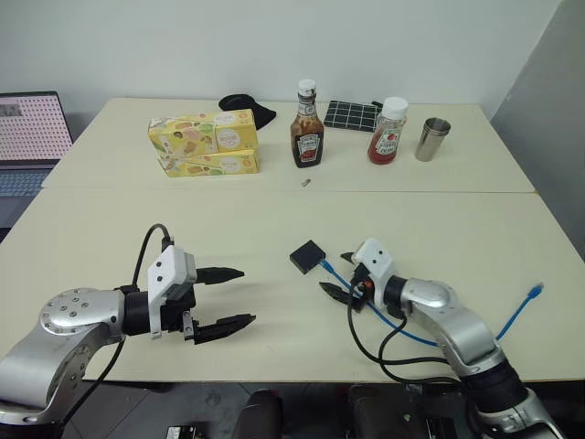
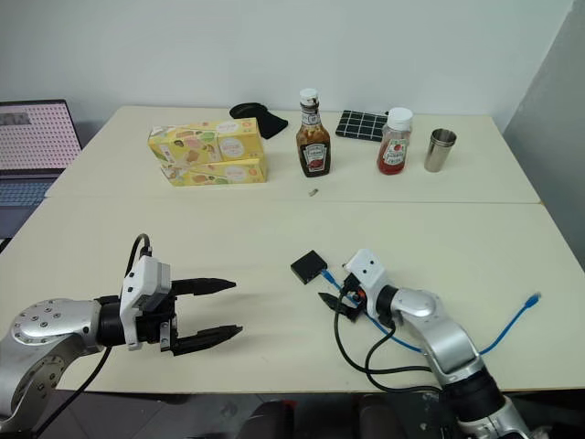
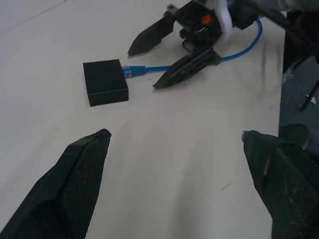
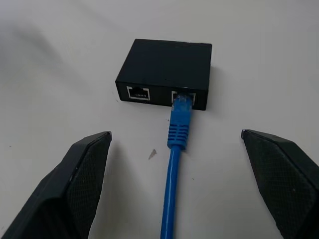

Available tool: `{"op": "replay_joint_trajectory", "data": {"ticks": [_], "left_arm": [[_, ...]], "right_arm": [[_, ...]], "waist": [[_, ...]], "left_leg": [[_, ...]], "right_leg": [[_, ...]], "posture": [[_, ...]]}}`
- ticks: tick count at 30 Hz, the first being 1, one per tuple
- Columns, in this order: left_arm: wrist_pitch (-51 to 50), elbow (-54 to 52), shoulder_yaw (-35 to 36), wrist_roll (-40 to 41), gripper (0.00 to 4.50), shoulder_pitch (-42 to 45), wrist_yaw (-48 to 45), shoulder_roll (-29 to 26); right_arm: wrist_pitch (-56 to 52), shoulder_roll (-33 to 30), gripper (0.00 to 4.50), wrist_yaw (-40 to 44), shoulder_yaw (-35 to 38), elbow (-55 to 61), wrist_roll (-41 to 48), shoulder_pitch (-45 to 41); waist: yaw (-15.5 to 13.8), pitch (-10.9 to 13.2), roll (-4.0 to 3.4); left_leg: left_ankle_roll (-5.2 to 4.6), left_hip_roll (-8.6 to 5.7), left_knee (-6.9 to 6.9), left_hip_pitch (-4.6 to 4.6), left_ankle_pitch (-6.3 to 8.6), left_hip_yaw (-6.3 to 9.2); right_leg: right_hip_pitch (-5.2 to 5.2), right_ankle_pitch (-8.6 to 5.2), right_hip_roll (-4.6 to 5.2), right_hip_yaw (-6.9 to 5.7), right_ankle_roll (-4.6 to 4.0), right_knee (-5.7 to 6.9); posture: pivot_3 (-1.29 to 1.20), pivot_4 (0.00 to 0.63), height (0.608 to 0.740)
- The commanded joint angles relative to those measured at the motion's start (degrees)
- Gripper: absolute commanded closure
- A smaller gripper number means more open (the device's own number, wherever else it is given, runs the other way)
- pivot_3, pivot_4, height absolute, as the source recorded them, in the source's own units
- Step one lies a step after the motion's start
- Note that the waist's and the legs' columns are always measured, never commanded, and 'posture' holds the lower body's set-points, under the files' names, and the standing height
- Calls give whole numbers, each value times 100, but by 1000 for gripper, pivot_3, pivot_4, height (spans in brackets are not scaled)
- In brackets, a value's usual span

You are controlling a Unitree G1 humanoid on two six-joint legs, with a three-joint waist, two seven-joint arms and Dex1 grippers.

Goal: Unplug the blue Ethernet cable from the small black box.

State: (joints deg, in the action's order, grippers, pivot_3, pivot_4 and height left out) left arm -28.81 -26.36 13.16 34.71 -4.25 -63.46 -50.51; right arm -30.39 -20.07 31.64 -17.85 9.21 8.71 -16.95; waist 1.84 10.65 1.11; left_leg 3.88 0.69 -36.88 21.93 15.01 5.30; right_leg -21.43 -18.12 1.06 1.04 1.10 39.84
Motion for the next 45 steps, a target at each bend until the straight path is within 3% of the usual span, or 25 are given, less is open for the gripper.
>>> {"op": "replay_joint_trajectory", "data": {"ticks": [1,11,18,24,32,39,42,45], "left_arm": [[41,-64,33,42,0,41,-62,-81],[157,156,-30,-254,0,-77,141,30],[-202,348,-32,-25,0,205,434,249],[-779,448,-65,423,0,431,561,455],[-1965,599,143,1730,0,1147,1151,1080],[-2316,557,78,2279,0,1329,1350,1302],[-2393,529,83,2442,457,1346,1398,1355],[-2407,532,83,2521,1223,1340,1446,1353]], "right_arm": [[89,121,458,-192,-2,-179,-238,-123],[154,-38,2590,-35,-129,26,-515,-110],[552,-367,4367,175,-267,108,-875,-378],[1635,-791,4383,738,-305,6,-1082,-741],[4328,-1104,4384,1852,-458,-426,-1102,-1396],[5337,-1023,4385,2114,-448,-779,-1149,-1855],[5679,-956,4386,2046,-410,-917,-1223,-1981],[5891,-913,4386,1985,-389,-1033,-1269,-2045]], "waist": [[0,-1,1],[-1,-1,1],[-7,0,0],[2,2,-3],[2,2,0],[2,2,0],[0,2,0],[-2,2,0]], "left_leg": [[0,-1,-1,0,0,0],[0,-1,-1,-2,0,3],[0,-1,-2,-1,0,5],[-1,-2,-1,1,0,2],[0,1,-5,0,0,4],[1,3,-7,-1,-1,5],[2,4,-7,0,-1,7],[2,4,-7,0,-1,8]], "right_leg": [[1,0,0,-1,0,0],[2,0,0,-3,0,1],[2,0,0,-5,0,2],[-3,0,0,-4,0,2],[1,0,2,-7,0,3],[1,1,4,-5,0,4],[2,1,4,-5,-1,5],[2,1,5,-5,-1,4]], "posture": [[0,150,740],[0,150,740],[0,150,740],[0,150,740],[0,150,740],[0,150,740],[0,150,740],[0,150,740]]}}
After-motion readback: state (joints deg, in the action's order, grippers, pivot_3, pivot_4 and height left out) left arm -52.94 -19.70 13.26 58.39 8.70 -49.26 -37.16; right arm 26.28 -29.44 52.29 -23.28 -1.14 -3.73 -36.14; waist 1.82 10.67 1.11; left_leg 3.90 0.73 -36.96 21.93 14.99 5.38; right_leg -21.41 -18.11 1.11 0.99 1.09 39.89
